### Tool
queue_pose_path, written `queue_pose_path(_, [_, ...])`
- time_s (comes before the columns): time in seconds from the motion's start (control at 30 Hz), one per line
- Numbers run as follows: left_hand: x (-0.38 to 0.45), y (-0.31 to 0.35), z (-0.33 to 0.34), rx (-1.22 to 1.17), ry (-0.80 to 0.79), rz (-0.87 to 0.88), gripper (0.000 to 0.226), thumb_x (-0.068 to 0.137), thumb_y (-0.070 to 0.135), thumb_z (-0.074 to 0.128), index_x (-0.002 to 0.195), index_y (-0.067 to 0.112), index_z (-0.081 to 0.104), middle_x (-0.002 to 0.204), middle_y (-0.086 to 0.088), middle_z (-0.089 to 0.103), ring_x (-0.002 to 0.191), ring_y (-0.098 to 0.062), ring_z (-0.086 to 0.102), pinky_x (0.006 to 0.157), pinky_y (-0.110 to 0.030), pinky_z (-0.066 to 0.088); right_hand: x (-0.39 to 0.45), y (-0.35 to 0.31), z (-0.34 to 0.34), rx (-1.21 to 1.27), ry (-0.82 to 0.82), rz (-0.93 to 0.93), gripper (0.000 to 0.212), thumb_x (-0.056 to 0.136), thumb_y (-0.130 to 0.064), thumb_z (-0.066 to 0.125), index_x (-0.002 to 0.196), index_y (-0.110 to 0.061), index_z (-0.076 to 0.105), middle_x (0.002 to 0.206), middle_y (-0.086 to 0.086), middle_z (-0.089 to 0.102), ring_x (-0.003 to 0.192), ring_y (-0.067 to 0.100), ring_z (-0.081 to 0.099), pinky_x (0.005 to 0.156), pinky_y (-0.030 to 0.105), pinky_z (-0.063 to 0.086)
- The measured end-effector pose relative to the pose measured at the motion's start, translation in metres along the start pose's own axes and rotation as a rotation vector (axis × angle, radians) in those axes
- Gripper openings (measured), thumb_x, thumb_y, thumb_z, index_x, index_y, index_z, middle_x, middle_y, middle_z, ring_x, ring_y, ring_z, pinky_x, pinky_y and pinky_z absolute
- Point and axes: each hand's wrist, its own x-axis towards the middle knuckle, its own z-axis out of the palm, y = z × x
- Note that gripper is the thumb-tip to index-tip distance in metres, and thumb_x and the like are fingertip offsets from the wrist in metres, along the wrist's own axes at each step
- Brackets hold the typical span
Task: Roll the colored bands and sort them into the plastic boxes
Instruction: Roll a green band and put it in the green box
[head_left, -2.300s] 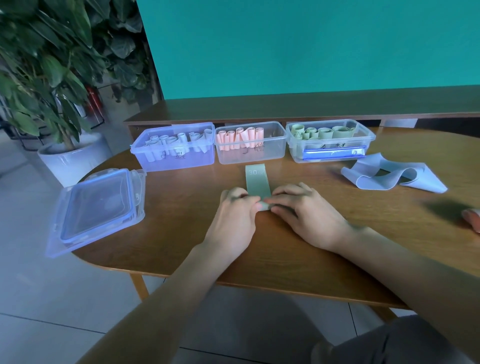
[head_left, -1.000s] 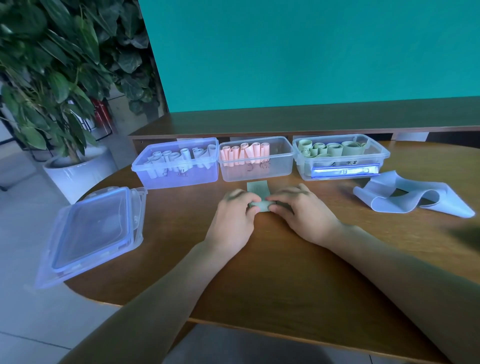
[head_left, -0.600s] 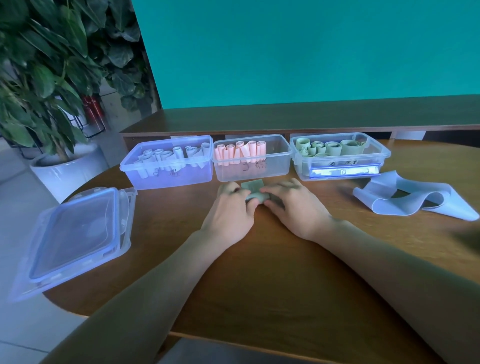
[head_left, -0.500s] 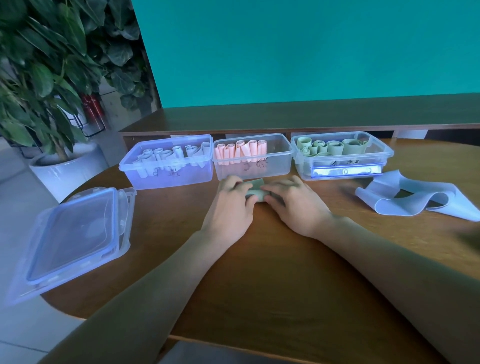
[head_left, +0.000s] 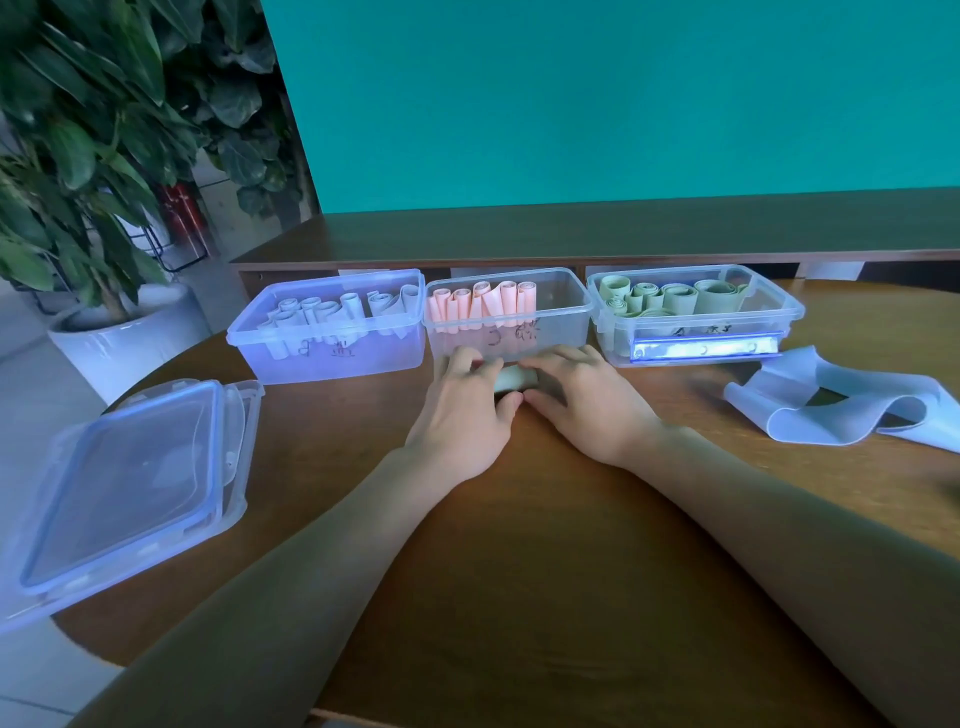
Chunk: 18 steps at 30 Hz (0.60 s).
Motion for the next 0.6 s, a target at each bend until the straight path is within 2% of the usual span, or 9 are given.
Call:
queue_pose_path(0.13, [0.002, 0.001, -0.001, -0.054, 0.035, 0.023, 0.051, 0.100, 0.029, 0.058, 0.149, 0.020, 0.045, 0.139, -0.002, 0.047, 0.133, -0.019, 0.036, 0.111, -0.031, 0.032, 0.011, 0.003, 0.003, -0.028, -0.049, 0.068, 0.043, 0.102, -0.039, 0.053, 0.144, -0.031, 0.050, 0.139, -0.003, 0.056, 0.124, 0.025, 0.043, 0.107, 0.044, 0.036])
queue_pose_path(0.23, [0.002, 0.000, -0.003, -0.085, 0.037, 0.004, 0.047, 0.099, 0.029, 0.060, 0.145, 0.024, 0.049, 0.139, -0.002, 0.051, 0.132, -0.019, 0.038, 0.108, -0.031, 0.035, 0.020, 0.004, 0.006, 0.015, -0.041, 0.100, 0.037, 0.103, -0.034, 0.054, 0.139, -0.029, 0.055, 0.128, 0.000, 0.060, 0.117, 0.024, 0.045, 0.105, 0.047, 0.039])
queue_pose_path(0.47, [0.006, -0.002, -0.001, -0.096, 0.024, -0.017, 0.046, 0.098, 0.031, 0.062, 0.142, 0.023, 0.051, 0.137, -0.002, 0.050, 0.130, -0.020, 0.038, 0.107, -0.034, 0.036, 0.020, 0.008, 0.011, 0.038, -0.061, 0.005, 0.024, 0.106, -0.028, 0.046, 0.122, -0.022, 0.063, 0.106, 0.001, 0.059, 0.096, 0.023, 0.043, 0.094, 0.042, 0.041])
queue_pose_path(0.6, [0.004, -0.001, -0.004, -0.098, 0.040, -0.010, 0.040, 0.096, 0.032, 0.065, 0.134, 0.023, 0.057, 0.130, -0.002, 0.055, 0.124, -0.020, 0.043, 0.101, -0.035, 0.040, 0.014, 0.006, 0.008, 0.088, -0.079, 0.007, 0.029, 0.107, -0.028, 0.043, 0.129, -0.020, 0.060, 0.108, 0.001, 0.055, 0.102, 0.024, 0.041, 0.095, 0.037, 0.035])
